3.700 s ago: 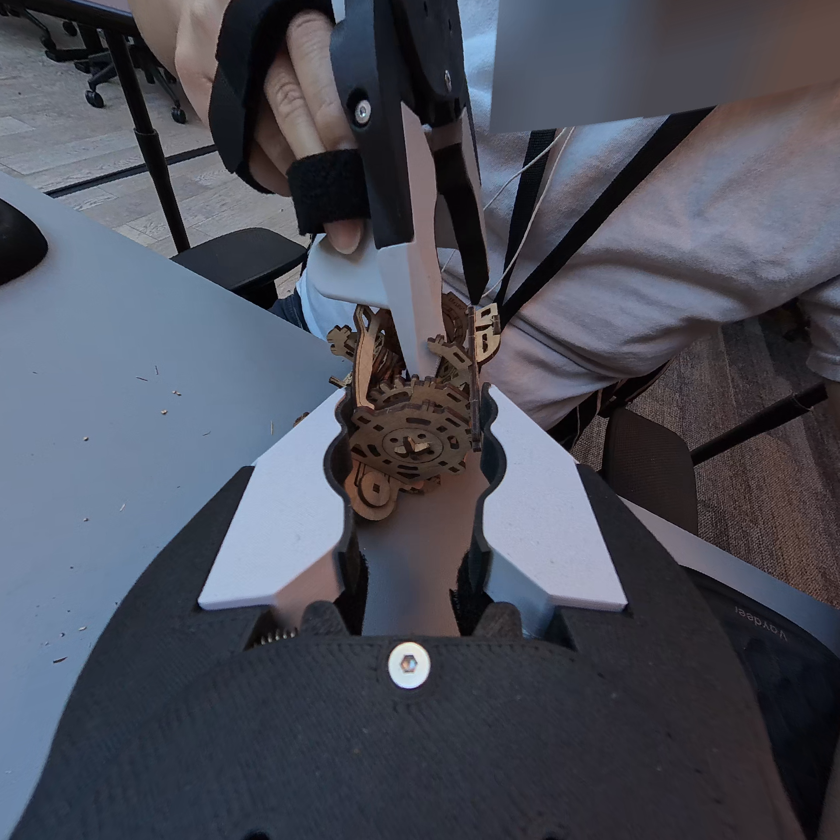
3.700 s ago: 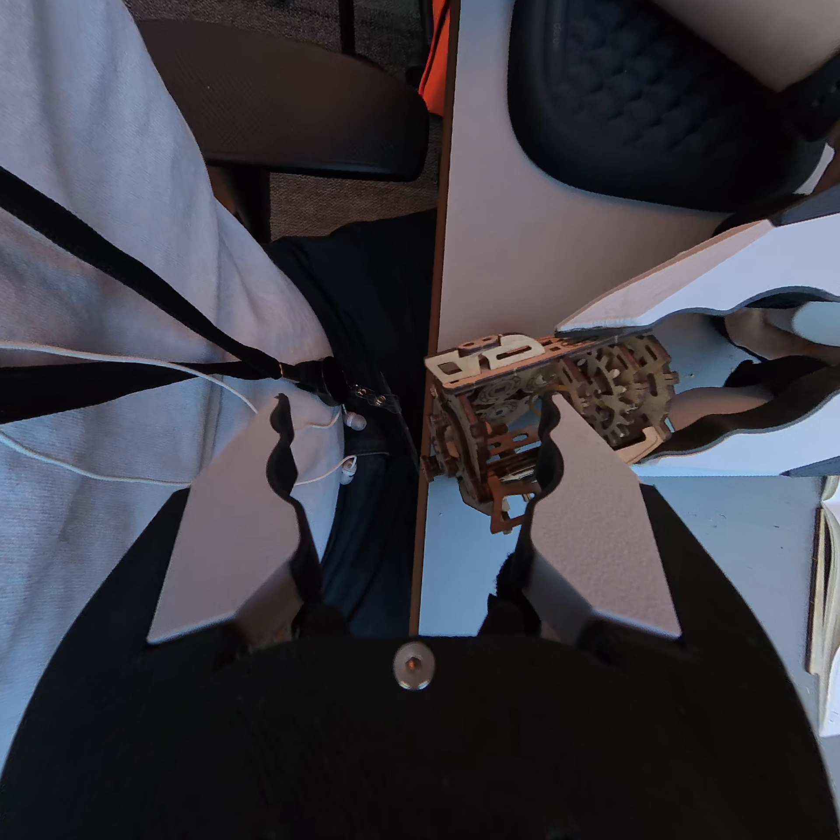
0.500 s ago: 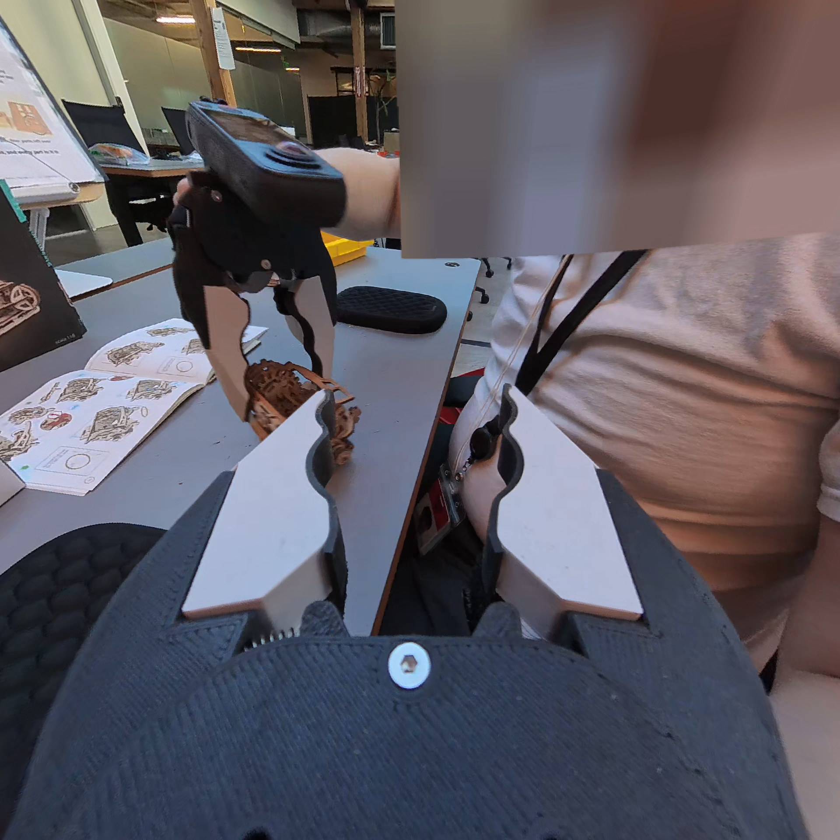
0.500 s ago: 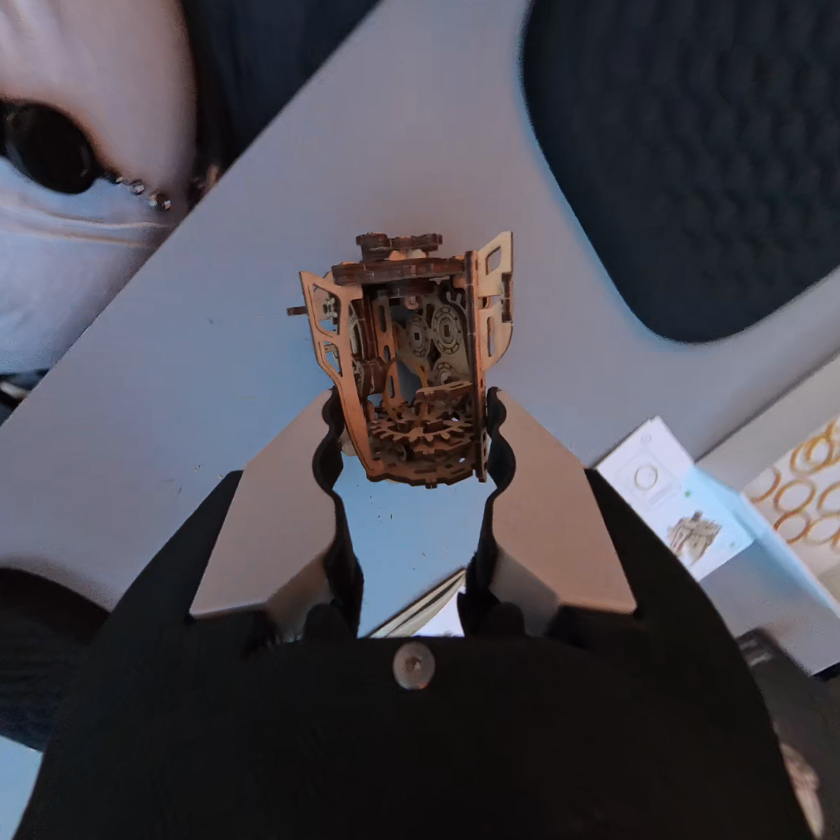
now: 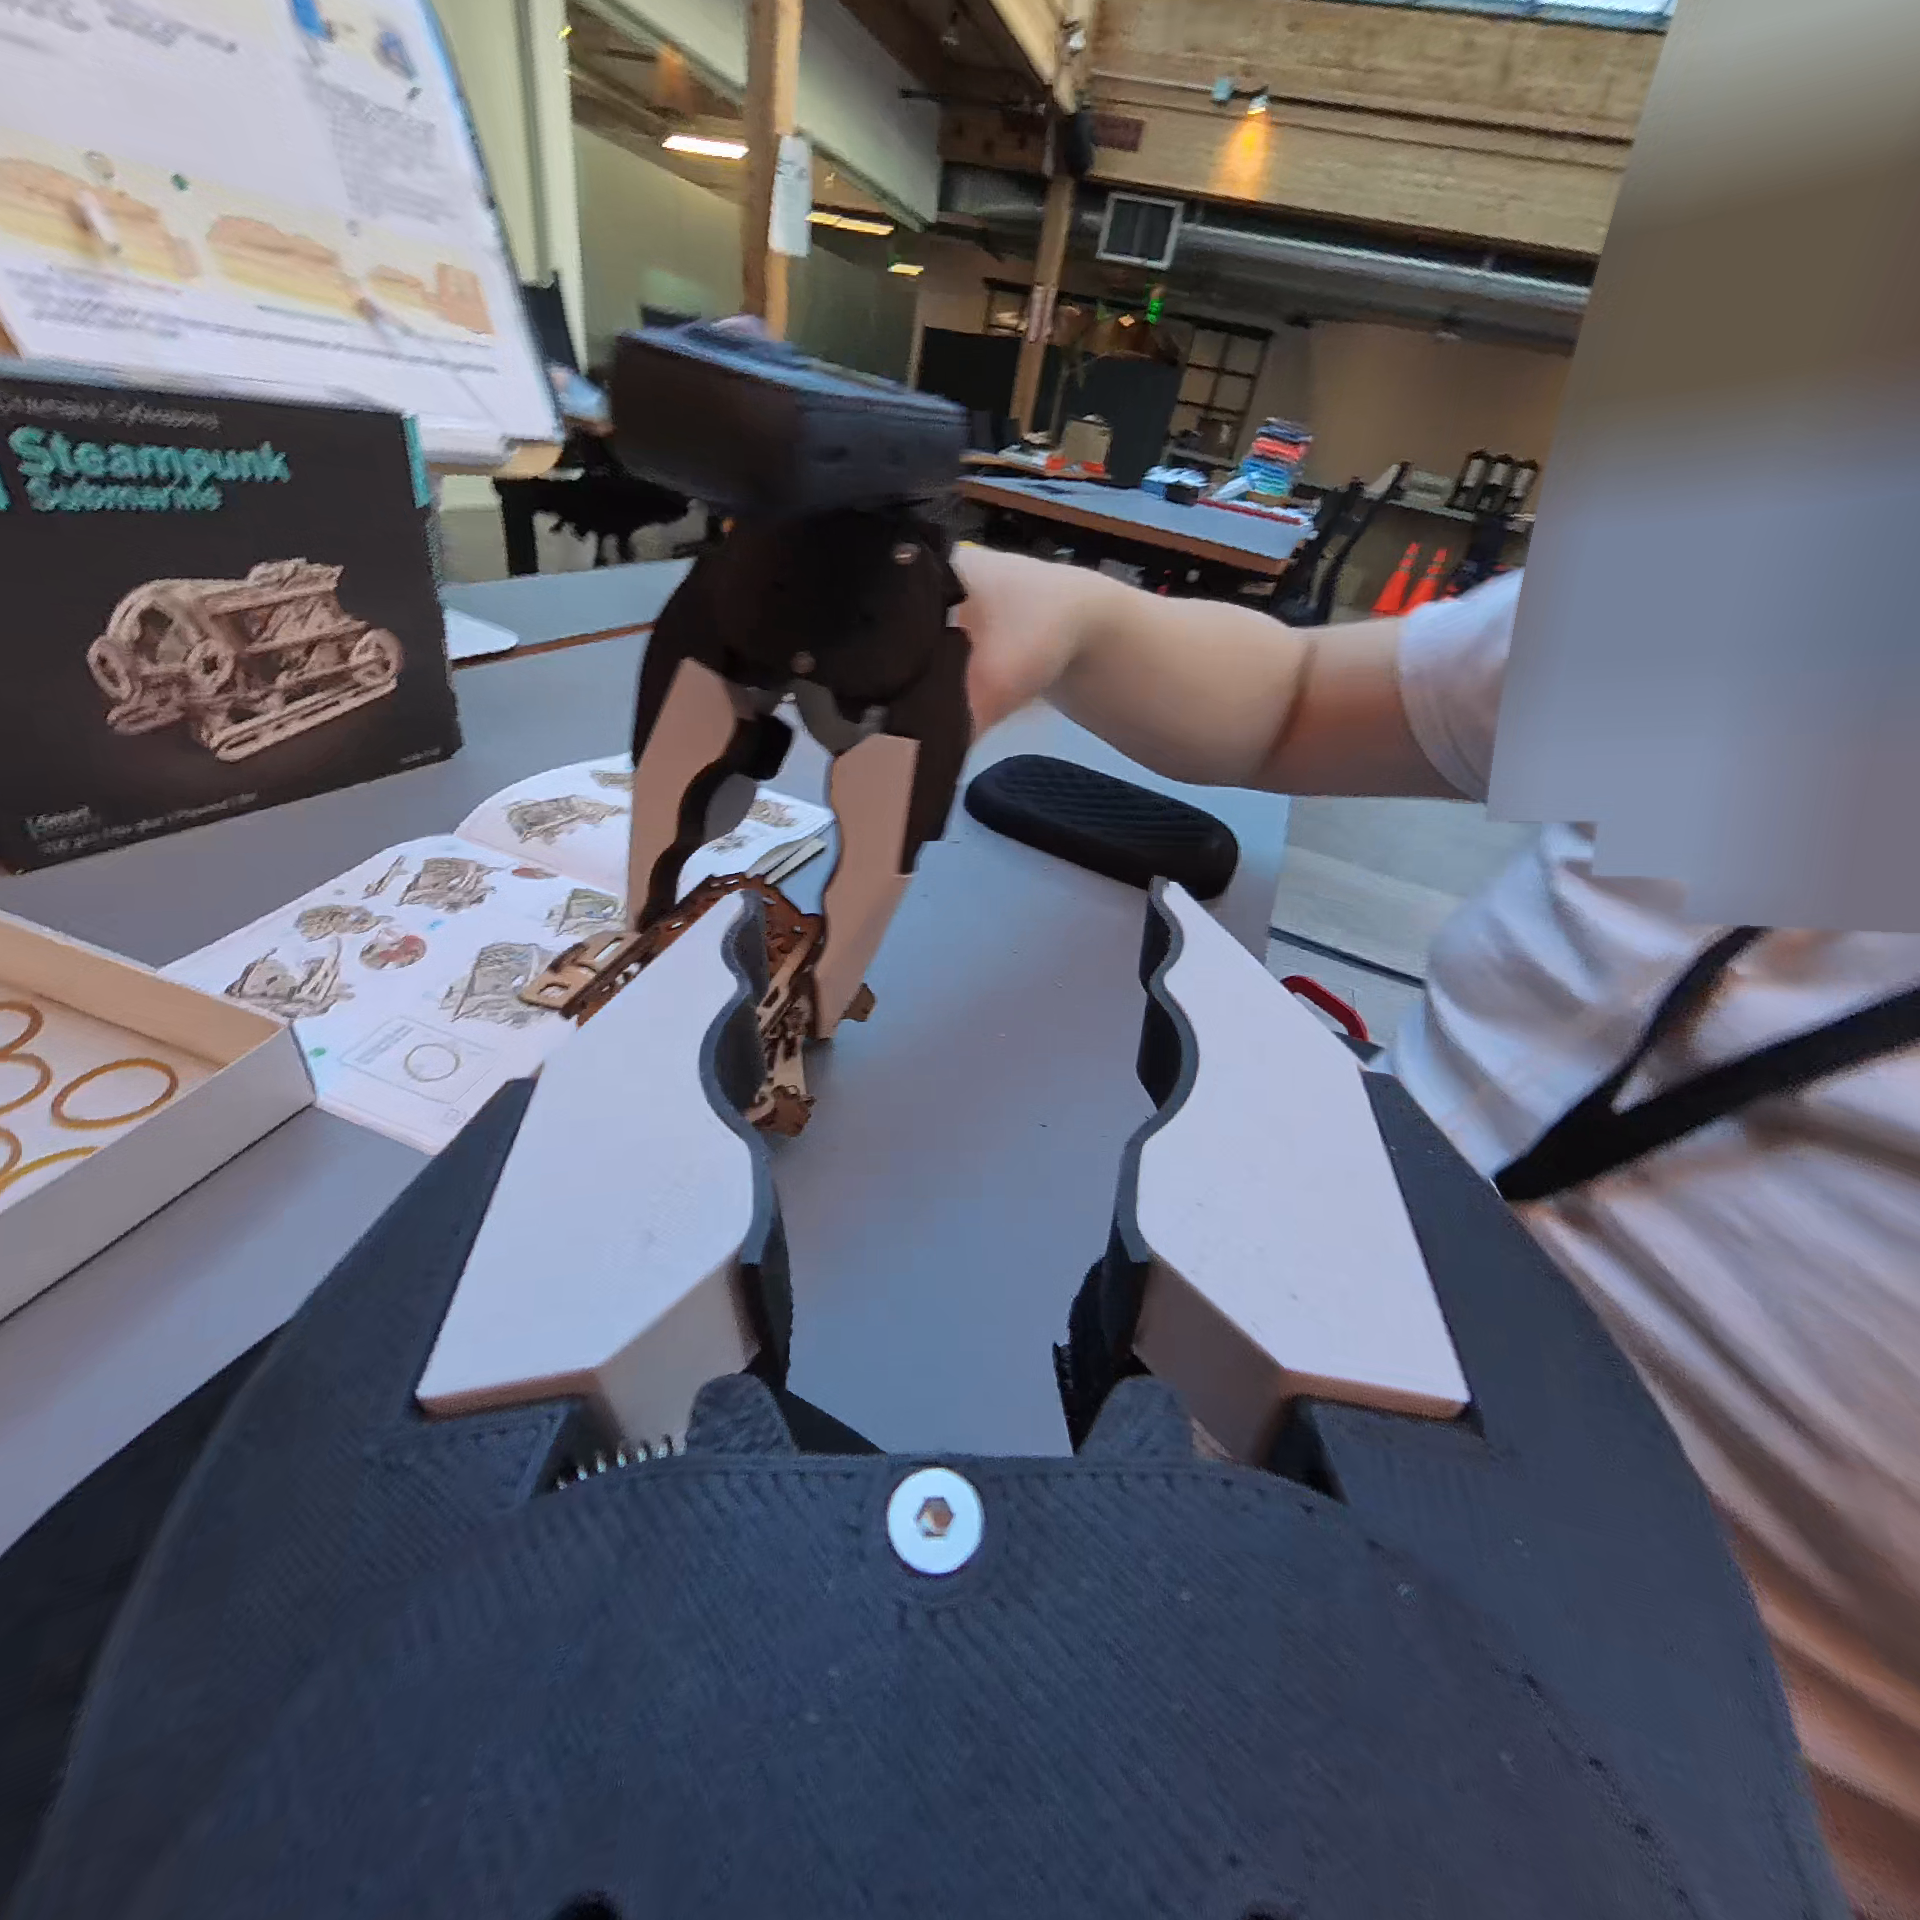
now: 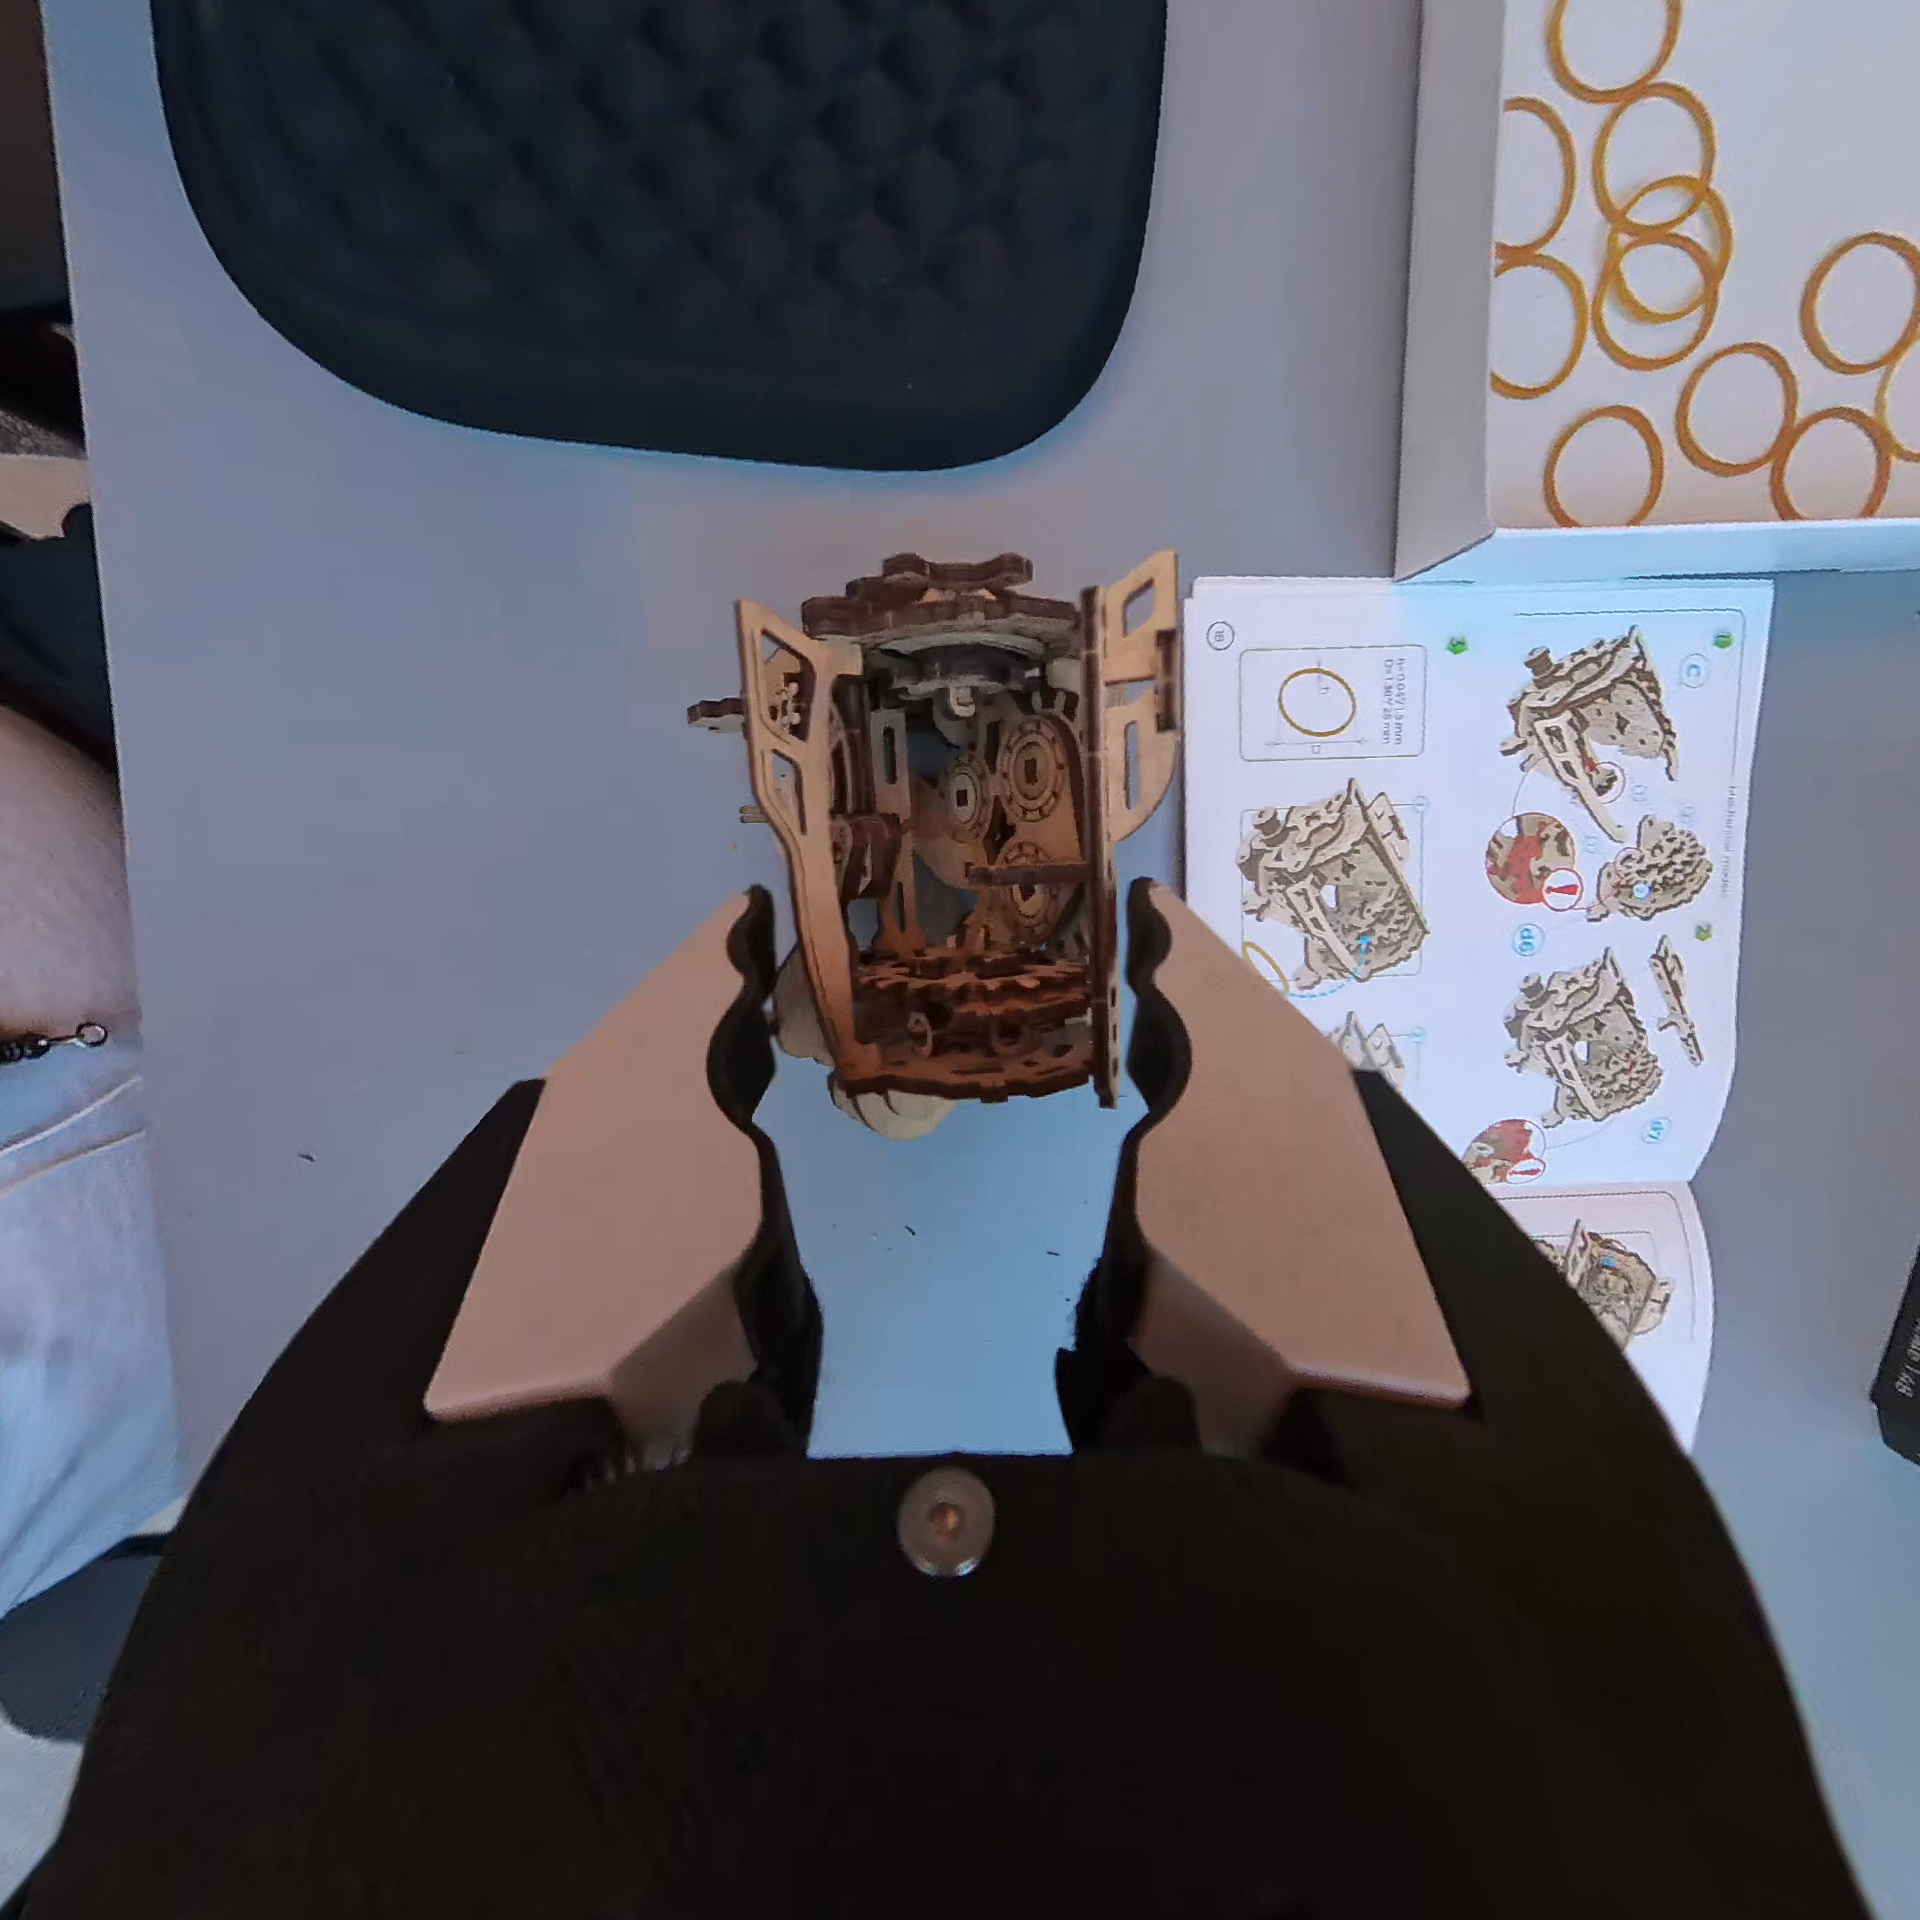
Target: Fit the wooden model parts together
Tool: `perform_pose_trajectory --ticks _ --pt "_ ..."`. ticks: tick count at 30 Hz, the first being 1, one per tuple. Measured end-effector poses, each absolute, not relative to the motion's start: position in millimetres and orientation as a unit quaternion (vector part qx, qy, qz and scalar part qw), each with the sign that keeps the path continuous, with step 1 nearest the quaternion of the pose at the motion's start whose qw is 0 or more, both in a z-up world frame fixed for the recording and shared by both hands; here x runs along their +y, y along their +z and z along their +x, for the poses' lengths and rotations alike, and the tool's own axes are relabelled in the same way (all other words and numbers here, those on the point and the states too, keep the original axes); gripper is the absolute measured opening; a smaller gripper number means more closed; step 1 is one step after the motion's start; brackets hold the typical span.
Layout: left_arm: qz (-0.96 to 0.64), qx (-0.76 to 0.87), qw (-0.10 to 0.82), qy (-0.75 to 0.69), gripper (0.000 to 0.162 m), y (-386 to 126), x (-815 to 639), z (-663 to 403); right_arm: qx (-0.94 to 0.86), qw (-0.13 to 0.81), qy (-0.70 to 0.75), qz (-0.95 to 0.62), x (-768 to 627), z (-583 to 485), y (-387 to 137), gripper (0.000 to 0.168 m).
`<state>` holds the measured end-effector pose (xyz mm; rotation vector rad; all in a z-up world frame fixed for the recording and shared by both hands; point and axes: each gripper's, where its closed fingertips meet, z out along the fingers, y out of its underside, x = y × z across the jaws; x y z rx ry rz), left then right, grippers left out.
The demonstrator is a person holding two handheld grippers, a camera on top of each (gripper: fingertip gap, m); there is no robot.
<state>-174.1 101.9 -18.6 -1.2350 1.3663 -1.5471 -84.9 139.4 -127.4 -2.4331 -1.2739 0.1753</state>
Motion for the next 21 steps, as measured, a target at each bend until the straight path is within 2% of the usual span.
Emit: perform_pose_trajectory --ticks 3,7,8,11,12,14,21 --pt "-0.529 0.528 0.357 -0.559 0.072 -24.6 107.7 -159.1 -0.430 0.261 0.032 -0.864 141.2 -75.5 -107.8 0.079" --pt "-0.618 0.490 0.343 -0.510 0.079 -33.7 86.0 -132.8 -0.326 0.393 0.020 -0.860 119.3 -43.9 -55.8 0.097" --pt "-0.654 0.477 0.340 -0.478 0.083 -44.2 80.2 -125.5 -0.276 0.422 0.013 -0.864 108.3 -27.1 -46.3 0.104" --pt "-0.724 0.481 0.349 -0.350 0.116 -86.5 61.2 -111.0 -0.116 0.484 -0.002 -0.867 67.0 17.1 -44.4 0.124" --pt "-0.736 0.484 0.355 -0.313 0.127 -97.8 56.2 -107.1 -0.083 0.495 -0.007 -0.865 54.0 23.2 -51.7 0.131" --pt "-0.750 0.487 0.369 -0.251 0.137 -116.2 49.6 -102.1 -0.029 0.497 -0.026 -0.867 34.8 30.2 -68.4 0.136" --pt "-0.824 0.397 0.361 -0.180 0.152 -161.2 55.9 -114.5 0.020 0.459 -0.056 -0.887 19.6 24.3 -110.7 0.151"
